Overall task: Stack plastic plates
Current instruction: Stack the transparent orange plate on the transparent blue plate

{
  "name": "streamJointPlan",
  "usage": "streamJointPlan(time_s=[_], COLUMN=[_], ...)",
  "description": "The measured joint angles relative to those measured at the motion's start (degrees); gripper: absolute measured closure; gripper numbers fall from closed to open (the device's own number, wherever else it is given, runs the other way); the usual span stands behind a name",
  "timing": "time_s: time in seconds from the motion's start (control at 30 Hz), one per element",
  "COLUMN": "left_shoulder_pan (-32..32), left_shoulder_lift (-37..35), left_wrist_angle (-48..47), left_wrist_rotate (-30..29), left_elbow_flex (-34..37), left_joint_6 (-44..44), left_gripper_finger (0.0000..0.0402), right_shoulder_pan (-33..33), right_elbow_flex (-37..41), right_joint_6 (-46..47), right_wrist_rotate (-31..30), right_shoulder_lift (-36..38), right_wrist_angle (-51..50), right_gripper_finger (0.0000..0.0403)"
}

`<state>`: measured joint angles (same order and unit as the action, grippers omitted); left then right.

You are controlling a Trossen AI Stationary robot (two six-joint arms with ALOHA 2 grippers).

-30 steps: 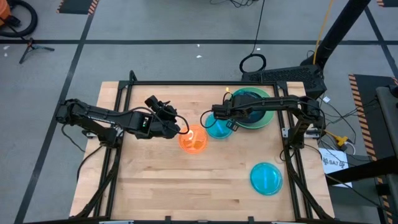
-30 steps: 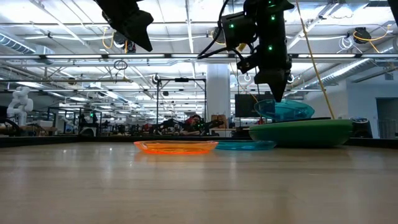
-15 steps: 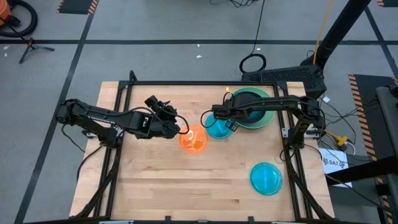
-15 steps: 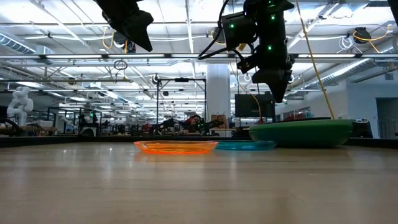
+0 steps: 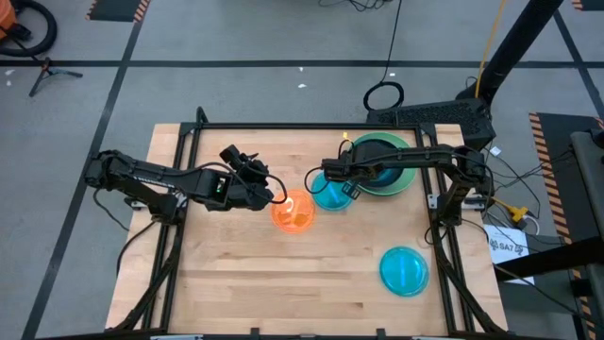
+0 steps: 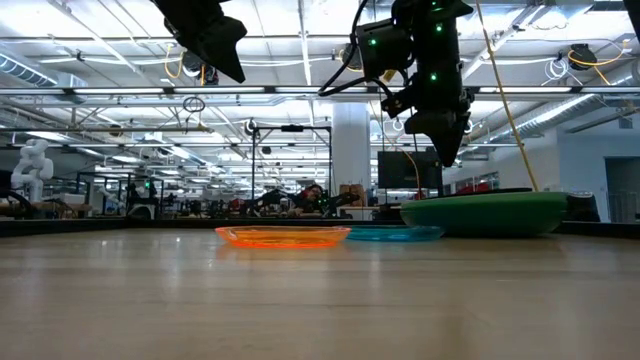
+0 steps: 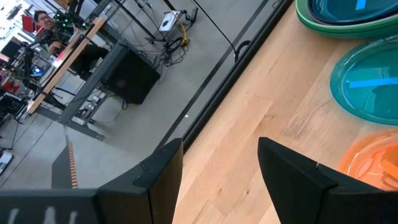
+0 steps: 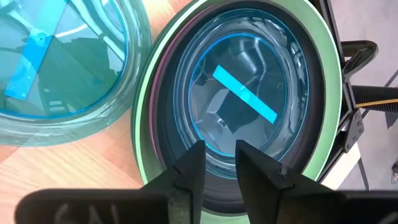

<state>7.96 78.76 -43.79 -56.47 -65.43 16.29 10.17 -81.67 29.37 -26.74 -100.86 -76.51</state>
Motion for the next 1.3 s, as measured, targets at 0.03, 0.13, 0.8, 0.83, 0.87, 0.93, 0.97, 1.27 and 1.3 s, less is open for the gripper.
streamJointPlan(time_s=[0.03,0.13,0.8,0.83,0.87,0.93,0.97,1.27,1.3], left_shoulder_pan=[0.01,0.00,0.00,0.00,0.01,0.01,0.01,0.01,0.09], left_shoulder_lift=[0.00,0.00,0.00,0.00,0.00,0.00,0.00,0.00,0.00], left_wrist_angle=[0.00,-0.01,-1.20,-1.20,-1.21,-1.23,-1.36,-3.73,-4.05], left_wrist_rotate=[0.02,0.02,0.02,0.02,0.02,0.03,0.25,4.17,4.19], left_elbow_flex=[0.00,0.00,0.00,0.00,0.00,0.00,0.00,0.00,0.00], left_joint_6=[0.00,0.00,0.70,1.01,1.52,2.65,3.20,9.01,10.02], left_gripper_finger=[0.0188,0.0188,0.0188,0.0188,0.0188,0.0188,0.0188,0.0188,0.0188], right_shoulder_pan=[0.00,0.00,-0.29,-0.54,-0.89,-1.86,-2.56,-11.42,-12.33], right_elbow_flex=[0.00,0.00,0.00,0.00,0.00,0.00,0.00,0.00,0.00], right_joint_6=[0.00,0.01,1.83,1.79,1.46,0.45,-0.28,-4.65,-4.80], right_wrist_rotate=[0.00,0.00,-0.20,-0.28,-0.36,-0.52,-0.54,-6.47,-6.47], right_shoulder_lift=[0.00,0.00,0.00,0.00,0.00,0.00,0.00,0.00,0.00], right_wrist_angle=[-0.02,-0.46,6.46,7.25,8.04,9.99,11.03,16.24,16.61], right_gripper_finger=[0.0319,0.0319,0.0319,0.0319,0.0319,0.0319,0.0319,0.0319,0.0319])
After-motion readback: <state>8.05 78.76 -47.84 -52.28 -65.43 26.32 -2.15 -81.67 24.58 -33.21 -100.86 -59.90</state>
